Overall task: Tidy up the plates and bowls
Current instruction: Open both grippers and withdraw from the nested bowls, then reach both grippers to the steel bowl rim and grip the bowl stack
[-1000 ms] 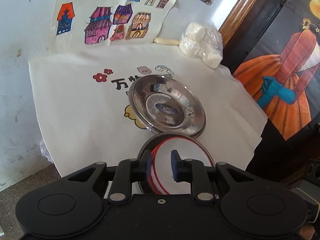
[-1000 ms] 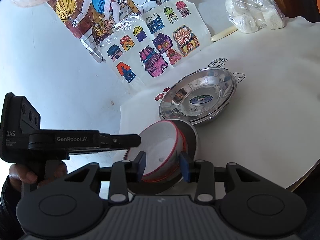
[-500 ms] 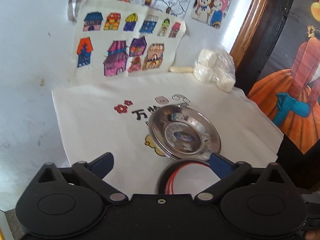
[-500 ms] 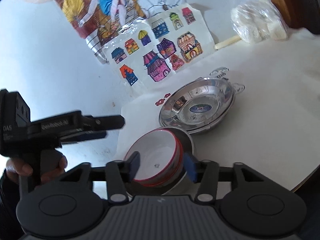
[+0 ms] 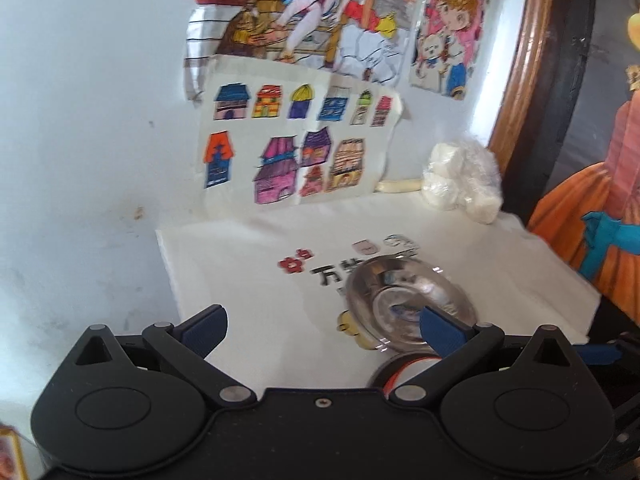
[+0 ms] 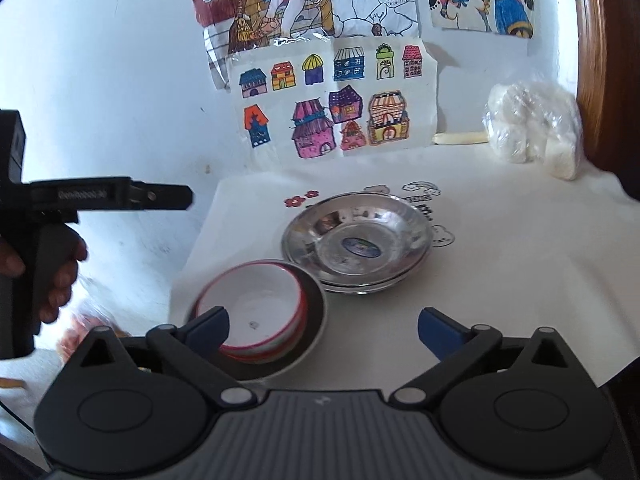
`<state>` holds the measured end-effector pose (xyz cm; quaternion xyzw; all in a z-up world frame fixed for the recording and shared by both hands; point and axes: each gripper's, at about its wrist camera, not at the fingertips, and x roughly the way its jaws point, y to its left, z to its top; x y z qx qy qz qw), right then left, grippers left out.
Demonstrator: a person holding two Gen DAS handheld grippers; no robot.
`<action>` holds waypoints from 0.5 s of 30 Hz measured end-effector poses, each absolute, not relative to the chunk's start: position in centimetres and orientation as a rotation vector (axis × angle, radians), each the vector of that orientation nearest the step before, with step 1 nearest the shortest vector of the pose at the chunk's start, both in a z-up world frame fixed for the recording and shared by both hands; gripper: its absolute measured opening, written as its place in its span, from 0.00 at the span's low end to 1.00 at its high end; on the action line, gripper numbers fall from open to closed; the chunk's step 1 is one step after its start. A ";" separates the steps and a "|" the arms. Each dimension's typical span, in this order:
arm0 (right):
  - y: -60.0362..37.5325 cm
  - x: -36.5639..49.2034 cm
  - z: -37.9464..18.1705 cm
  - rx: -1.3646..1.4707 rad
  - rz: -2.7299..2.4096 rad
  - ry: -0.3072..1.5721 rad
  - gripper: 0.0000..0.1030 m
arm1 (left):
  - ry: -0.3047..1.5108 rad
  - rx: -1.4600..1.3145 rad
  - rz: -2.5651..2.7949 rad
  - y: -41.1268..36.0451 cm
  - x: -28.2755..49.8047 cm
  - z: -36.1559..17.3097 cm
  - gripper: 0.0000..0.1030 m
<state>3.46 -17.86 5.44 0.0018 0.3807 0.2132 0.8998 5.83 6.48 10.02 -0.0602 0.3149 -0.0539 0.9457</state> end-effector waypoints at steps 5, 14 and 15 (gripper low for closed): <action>-17.8 4.0 5.2 0.005 0.394 0.792 1.00 | 0.694 -0.026 0.004 6.6 5.5 8.7 0.99; -18.5 6.2 3.6 -0.010 0.344 0.904 1.00 | 0.852 0.012 0.012 7.1 5.6 6.7 0.99; -18.5 6.2 3.4 -0.005 0.354 0.913 1.00 | 0.881 0.026 0.012 6.9 5.9 6.4 0.99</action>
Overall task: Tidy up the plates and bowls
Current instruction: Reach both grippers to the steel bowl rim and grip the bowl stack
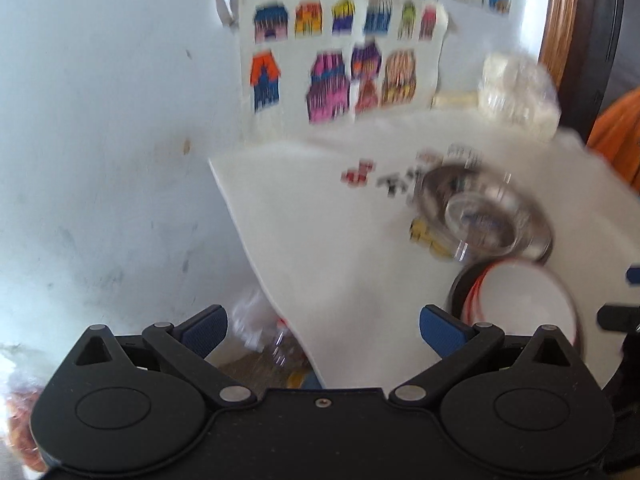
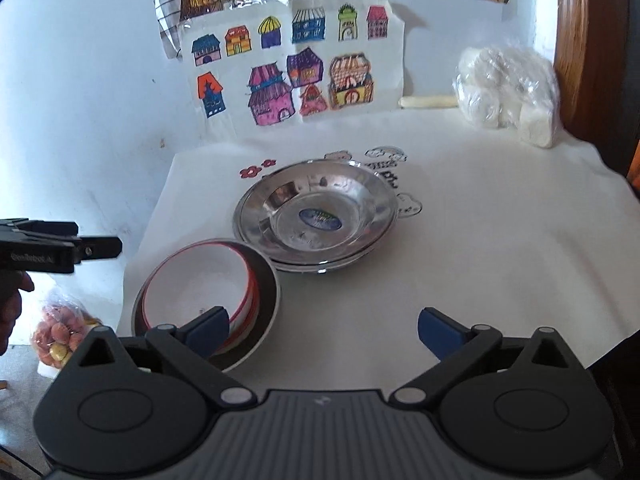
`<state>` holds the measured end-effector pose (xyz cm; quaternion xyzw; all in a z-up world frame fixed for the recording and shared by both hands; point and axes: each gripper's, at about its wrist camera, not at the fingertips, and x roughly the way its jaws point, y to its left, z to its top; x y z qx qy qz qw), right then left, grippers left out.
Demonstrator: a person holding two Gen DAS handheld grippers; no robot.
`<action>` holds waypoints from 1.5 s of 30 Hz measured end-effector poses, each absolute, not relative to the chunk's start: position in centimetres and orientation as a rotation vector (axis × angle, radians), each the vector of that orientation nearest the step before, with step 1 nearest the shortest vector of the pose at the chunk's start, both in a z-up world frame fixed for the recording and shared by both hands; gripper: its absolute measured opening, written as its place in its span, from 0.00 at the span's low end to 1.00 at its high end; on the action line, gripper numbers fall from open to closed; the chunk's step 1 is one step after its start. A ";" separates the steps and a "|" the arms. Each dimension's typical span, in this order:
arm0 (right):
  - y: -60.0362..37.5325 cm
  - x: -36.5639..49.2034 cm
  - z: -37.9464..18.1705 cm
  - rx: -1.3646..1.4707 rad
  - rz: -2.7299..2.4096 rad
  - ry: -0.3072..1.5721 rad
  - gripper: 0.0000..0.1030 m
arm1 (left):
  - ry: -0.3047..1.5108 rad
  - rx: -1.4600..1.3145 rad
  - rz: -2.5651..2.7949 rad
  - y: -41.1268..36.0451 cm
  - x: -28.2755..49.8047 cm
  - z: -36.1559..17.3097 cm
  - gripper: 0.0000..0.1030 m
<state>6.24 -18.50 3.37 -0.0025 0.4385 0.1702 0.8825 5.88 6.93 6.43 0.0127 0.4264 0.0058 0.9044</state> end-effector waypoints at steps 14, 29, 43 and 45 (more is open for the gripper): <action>-17.5 7.8 2.2 -0.096 0.337 1.034 1.00 | 1.137 -0.030 -0.023 7.1 9.1 4.9 0.99; -17.4 9.5 1.9 -0.105 0.327 1.118 1.00 | 1.190 0.145 -0.056 4.5 11.0 4.7 0.94; -18.0 10.2 1.4 -0.056 0.328 1.151 1.00 | 1.181 0.025 -0.133 4.7 10.9 5.8 0.98; -18.0 10.2 1.4 -0.054 0.328 1.153 1.00 | 1.203 0.010 -0.137 4.9 11.1 5.4 0.97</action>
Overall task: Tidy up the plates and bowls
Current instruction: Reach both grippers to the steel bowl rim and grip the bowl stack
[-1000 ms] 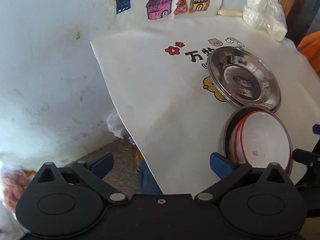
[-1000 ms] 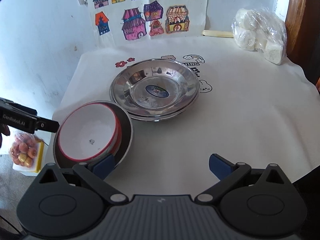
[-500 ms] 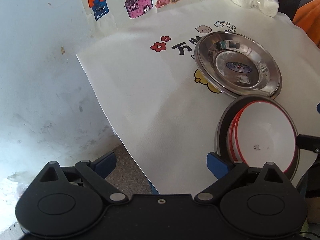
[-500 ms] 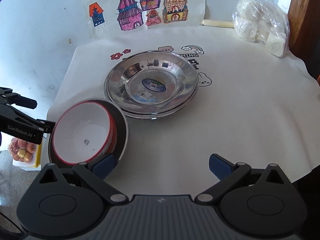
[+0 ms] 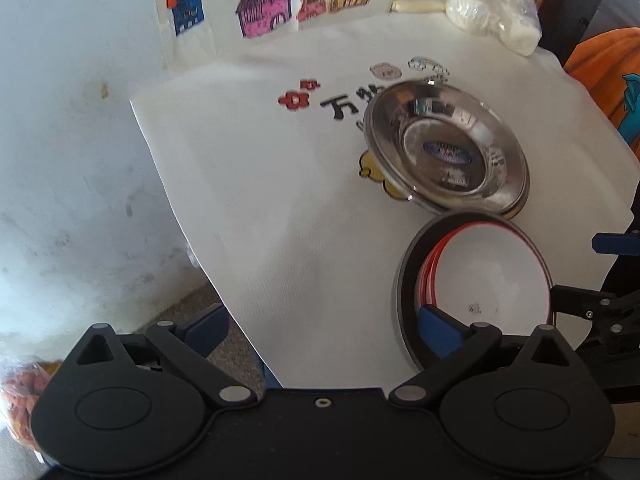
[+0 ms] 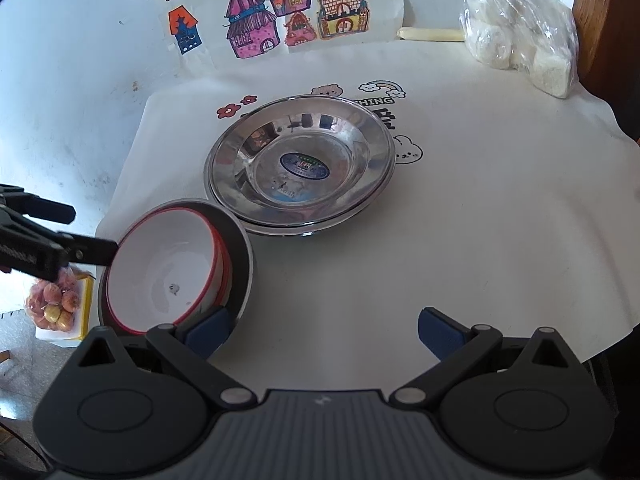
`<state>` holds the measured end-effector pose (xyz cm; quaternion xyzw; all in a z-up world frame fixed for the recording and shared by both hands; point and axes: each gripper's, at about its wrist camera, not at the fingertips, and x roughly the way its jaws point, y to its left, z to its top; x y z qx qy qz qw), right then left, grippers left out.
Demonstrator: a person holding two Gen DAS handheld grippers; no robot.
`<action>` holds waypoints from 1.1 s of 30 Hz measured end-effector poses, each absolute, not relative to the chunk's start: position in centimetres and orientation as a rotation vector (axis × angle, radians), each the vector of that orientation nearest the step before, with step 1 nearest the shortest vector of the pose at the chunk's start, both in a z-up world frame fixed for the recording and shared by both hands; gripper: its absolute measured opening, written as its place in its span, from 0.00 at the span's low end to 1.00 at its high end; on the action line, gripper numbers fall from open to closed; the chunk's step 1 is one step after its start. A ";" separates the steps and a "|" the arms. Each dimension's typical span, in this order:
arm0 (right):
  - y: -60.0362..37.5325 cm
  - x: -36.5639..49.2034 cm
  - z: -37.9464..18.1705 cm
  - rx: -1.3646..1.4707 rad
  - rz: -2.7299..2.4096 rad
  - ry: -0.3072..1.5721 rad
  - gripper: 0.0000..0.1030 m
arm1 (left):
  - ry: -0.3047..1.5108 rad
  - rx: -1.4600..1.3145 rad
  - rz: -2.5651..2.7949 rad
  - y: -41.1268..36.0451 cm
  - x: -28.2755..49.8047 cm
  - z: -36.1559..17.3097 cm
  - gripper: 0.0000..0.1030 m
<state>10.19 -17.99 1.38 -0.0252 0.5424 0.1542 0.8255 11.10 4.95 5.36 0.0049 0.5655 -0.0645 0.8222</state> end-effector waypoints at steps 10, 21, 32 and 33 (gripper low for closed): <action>-16.6 10.6 1.1 -0.119 0.330 1.174 1.00 | 1.181 0.003 -0.136 4.8 11.5 5.3 0.95; -16.1 10.7 0.7 -0.144 0.335 1.193 1.00 | 1.161 -0.088 -0.192 5.8 11.2 5.0 0.82; -16.2 10.7 0.8 -0.147 0.344 1.194 1.00 | 1.201 -0.124 -0.270 5.8 11.1 4.5 0.53; -16.2 10.7 0.8 -0.143 0.344 1.196 1.00 | 1.206 -0.127 -0.271 5.7 11.1 4.3 0.52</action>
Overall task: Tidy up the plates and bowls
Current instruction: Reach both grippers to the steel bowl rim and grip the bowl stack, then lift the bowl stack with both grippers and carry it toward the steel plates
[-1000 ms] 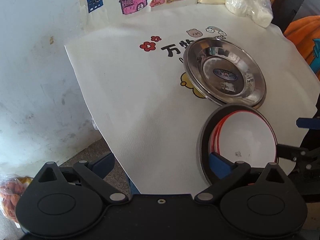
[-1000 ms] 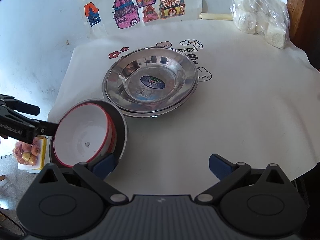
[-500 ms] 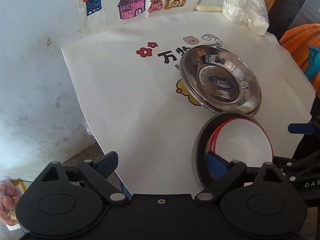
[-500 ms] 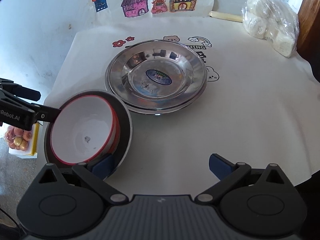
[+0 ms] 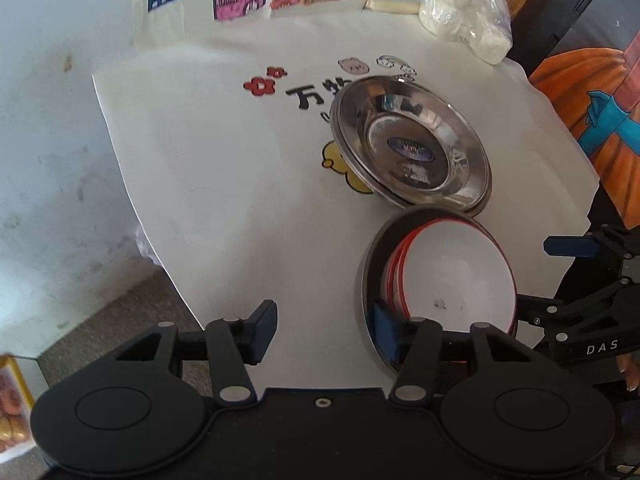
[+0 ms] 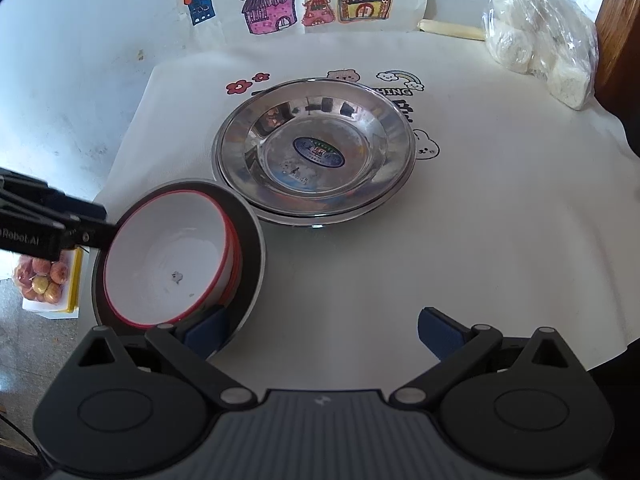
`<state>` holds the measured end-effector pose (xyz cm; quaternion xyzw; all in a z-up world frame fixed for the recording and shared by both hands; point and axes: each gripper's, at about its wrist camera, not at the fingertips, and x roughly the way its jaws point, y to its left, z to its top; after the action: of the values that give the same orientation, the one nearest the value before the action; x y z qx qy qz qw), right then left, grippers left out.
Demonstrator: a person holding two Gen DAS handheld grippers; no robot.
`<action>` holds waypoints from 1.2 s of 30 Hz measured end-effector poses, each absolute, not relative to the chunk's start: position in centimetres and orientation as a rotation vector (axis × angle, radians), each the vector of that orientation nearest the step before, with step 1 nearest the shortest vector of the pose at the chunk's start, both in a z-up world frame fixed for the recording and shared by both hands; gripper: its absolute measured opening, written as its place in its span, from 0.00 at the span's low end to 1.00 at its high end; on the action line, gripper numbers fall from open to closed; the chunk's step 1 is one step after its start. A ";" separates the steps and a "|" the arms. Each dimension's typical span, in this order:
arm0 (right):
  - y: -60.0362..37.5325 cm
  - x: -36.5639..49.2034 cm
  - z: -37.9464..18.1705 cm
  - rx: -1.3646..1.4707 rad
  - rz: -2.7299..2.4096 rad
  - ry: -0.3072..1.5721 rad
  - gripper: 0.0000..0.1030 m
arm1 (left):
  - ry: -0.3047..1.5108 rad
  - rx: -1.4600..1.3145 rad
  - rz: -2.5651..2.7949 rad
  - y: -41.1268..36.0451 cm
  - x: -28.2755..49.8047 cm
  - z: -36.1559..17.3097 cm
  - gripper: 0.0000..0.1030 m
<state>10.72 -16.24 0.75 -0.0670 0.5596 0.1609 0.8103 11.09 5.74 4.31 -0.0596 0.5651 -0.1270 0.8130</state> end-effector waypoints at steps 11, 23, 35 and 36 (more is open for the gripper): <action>-16.5 10.7 0.3 -0.107 0.341 1.202 1.00 | 1.219 -0.117 -0.270 4.8 11.5 3.4 0.43; -18.5 10.7 -0.6 0.154 0.331 1.269 0.79 | 1.221 -0.124 -0.292 3.6 11.4 3.8 0.10; -18.3 11.0 -0.6 0.219 0.363 1.278 0.55 | 1.216 -0.140 -0.283 3.6 11.4 3.8 0.08; -18.2 11.0 -0.6 0.223 0.362 1.282 0.51 | 1.216 -0.141 -0.283 3.7 11.4 3.8 0.08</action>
<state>11.03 -18.19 -0.60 0.1034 0.5933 0.1676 0.7805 11.42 3.68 3.84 -0.0660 0.5688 -0.1325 0.8091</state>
